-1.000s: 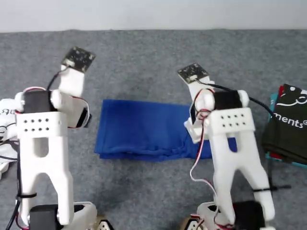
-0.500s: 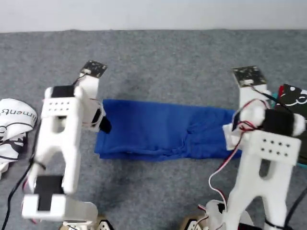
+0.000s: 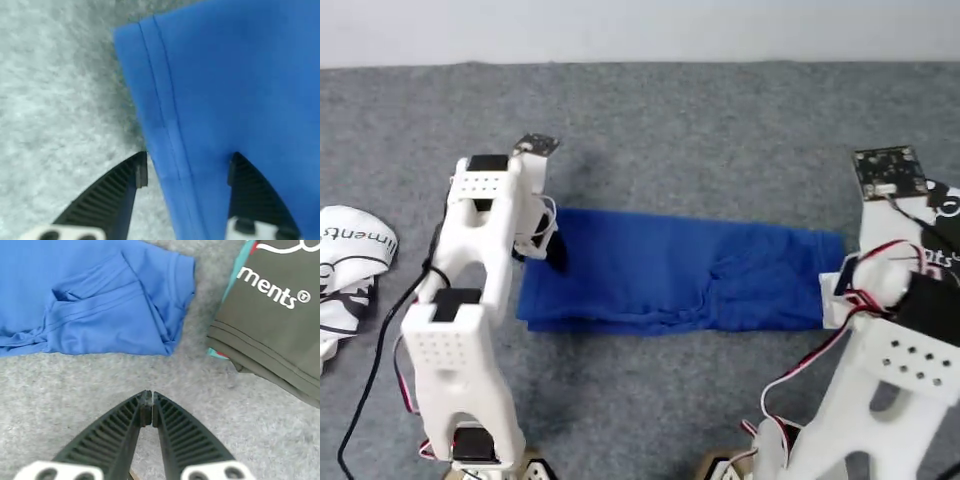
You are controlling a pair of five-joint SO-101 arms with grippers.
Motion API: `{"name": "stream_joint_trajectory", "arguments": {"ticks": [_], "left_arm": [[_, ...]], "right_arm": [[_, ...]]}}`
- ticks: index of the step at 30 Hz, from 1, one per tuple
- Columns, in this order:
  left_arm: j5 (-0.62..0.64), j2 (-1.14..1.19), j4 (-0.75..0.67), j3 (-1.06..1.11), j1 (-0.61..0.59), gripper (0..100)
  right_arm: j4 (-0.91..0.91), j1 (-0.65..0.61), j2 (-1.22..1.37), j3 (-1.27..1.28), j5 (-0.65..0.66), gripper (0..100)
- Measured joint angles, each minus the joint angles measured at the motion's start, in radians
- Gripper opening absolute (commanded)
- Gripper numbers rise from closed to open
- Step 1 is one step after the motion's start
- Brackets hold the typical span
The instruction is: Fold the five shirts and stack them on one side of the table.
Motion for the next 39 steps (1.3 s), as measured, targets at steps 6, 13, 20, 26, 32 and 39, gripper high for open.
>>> {"name": "stream_joint_trajectory", "arguments": {"ticks": [6, 13, 20, 26, 32, 39], "left_arm": [[0.026, 0.066, 0.018, -0.04, 0.023, 19], [0.028, 0.077, 0.028, -0.051, 0.08, 1], [-0.034, 0.078, 0.057, -0.061, 0.071, 1], [-0.129, 0.046, 0.061, -0.051, -0.141, 1], [-0.229, -0.008, 0.061, -0.048, -0.315, 1], [-0.238, -0.098, 0.141, -0.048, -0.242, 1]], "right_arm": [[0.002, 0.072, -0.005, 0.0, 0.049, 3.0], [0.002, 0.115, -0.005, 0.0, 0.078, 2.9], [0.002, 0.115, -0.005, 0.0, 0.078, 2.9], [0.002, 0.115, -0.005, 0.0, 0.078, 2.9], [0.002, 0.115, -0.005, 0.0, 0.078, 2.9], [0.002, 0.115, -0.005, 0.0, 0.078, 2.9]]}}
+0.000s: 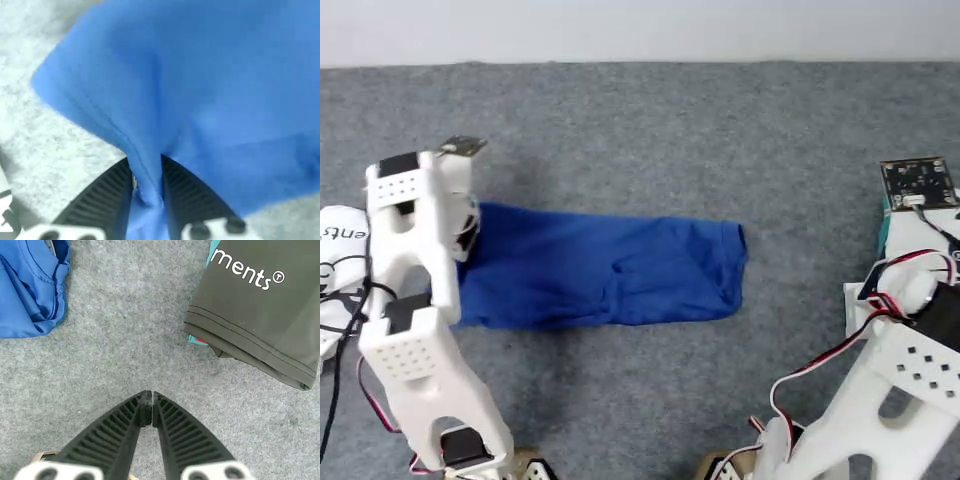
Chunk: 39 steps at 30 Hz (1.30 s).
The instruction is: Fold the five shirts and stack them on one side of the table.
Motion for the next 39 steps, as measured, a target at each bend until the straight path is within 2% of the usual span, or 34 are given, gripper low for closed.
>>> {"name": "stream_joint_trajectory", "arguments": {"ticks": [7, 12, 17, 21, 29, 39], "left_arm": [[0.101, -0.209, 0.112, 0.0, 0.218, 1], [0.216, -0.356, 0.123, 0.002, 0.423, 1], [0.27, -0.382, 0.127, 0.002, 0.632, 1], [0.278, -0.347, 0.107, 0.002, 0.752, 1], [0.328, -0.201, -0.04, -0.028, 0.887, 1], [0.373, 0.075, -0.063, -0.381, 0.927, 2]], "right_arm": [[0.0, 0.0, 0.0, 0.0, 0.0, 2.9], [0.0, 0.0, 0.0, 0.0, 0.0, 2.9], [0.0, 0.0, 0.0, 0.0, 0.0, 2.9], [0.0, 0.0, 0.0, 0.0, 0.0, 2.9], [0.0, 0.0, 0.0, 0.0, 0.0, 2.9], [0.0, 0.0, 0.0, 0.012, 0.0, 2.9]]}}
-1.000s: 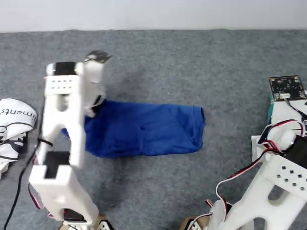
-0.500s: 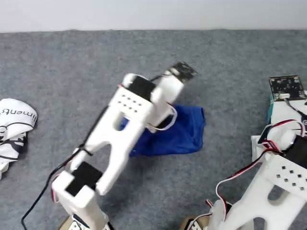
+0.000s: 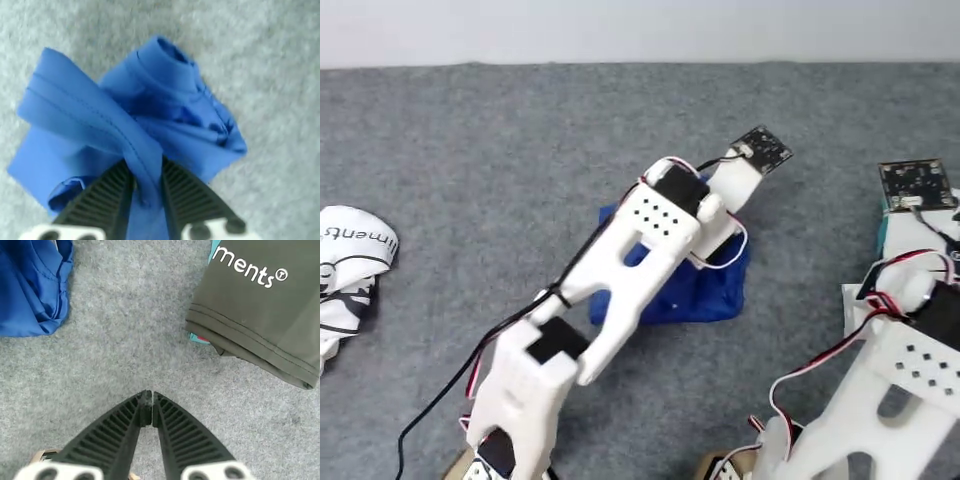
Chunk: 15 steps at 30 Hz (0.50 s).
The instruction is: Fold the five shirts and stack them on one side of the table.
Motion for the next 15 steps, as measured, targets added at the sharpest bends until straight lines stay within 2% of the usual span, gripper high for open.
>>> {"name": "stream_joint_trajectory", "arguments": {"ticks": [3, 7, 10, 15], "left_arm": [[0.0, 0.068, 0.02, -0.098, 0.014, 9], [0.0, 0.121, 0.114, -0.23, 0.043, 18], [0.0, 0.137, 0.178, -0.311, 0.041, 18], [0.0, 0.129, 0.187, -0.344, -0.034, 17]], "right_arm": [[0.0, 0.0, -0.002, 0.0, 0.0, 2.9], [0.0, 0.0, -0.002, 0.0, 0.0, 2.9], [0.0, 0.0, -0.002, 0.0, 0.0, 2.8], [0.0, 0.0, -0.002, 0.0, 0.0, 2.6]]}}
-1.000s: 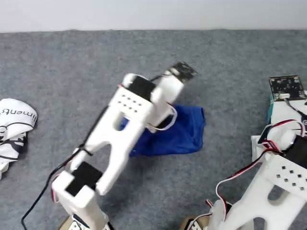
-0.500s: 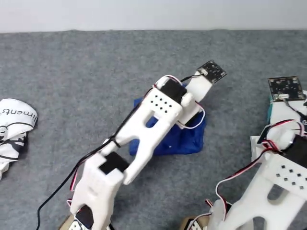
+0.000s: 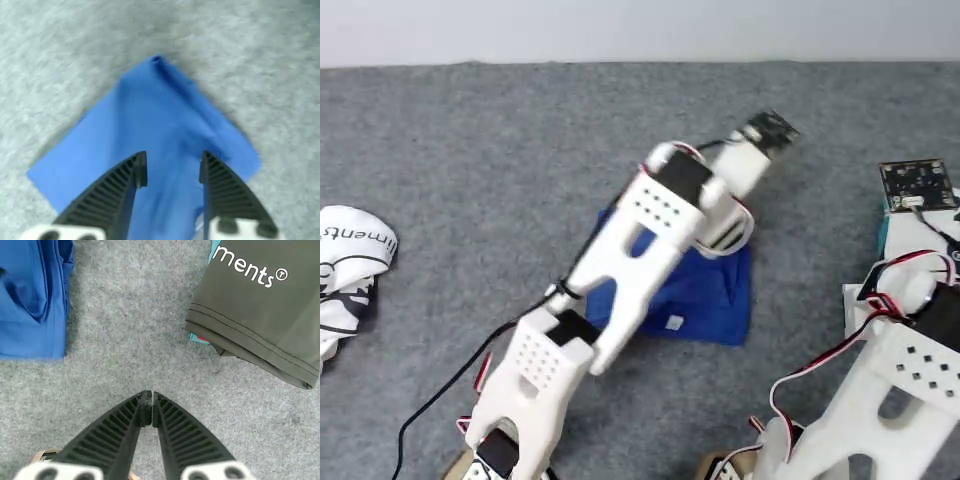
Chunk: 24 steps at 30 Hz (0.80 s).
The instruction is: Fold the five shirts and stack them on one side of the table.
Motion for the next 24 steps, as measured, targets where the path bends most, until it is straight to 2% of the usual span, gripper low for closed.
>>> {"name": "stream_joint_trajectory", "arguments": {"ticks": [5, 10, 15, 24], "left_arm": [[-0.008, -0.083, 0.0, 0.086, -0.104, 1], [-0.071, -0.126, 0.002, 0.295, -0.147, 1], [-0.075, -0.127, 0.0, 0.488, -0.084, 1], [-0.078, -0.115, -0.034, 0.586, 0.121, 1]], "right_arm": [[0.002, 0.0, -0.012, 0.0, 0.0, 2.6], [0.002, 0.0, -0.072, 0.0, 0.0, 2.8], [0.002, 0.0, -0.114, 0.078, 0.0, 2.5], [0.002, 0.0, -0.195, 0.152, 0.0, 2.8]]}}
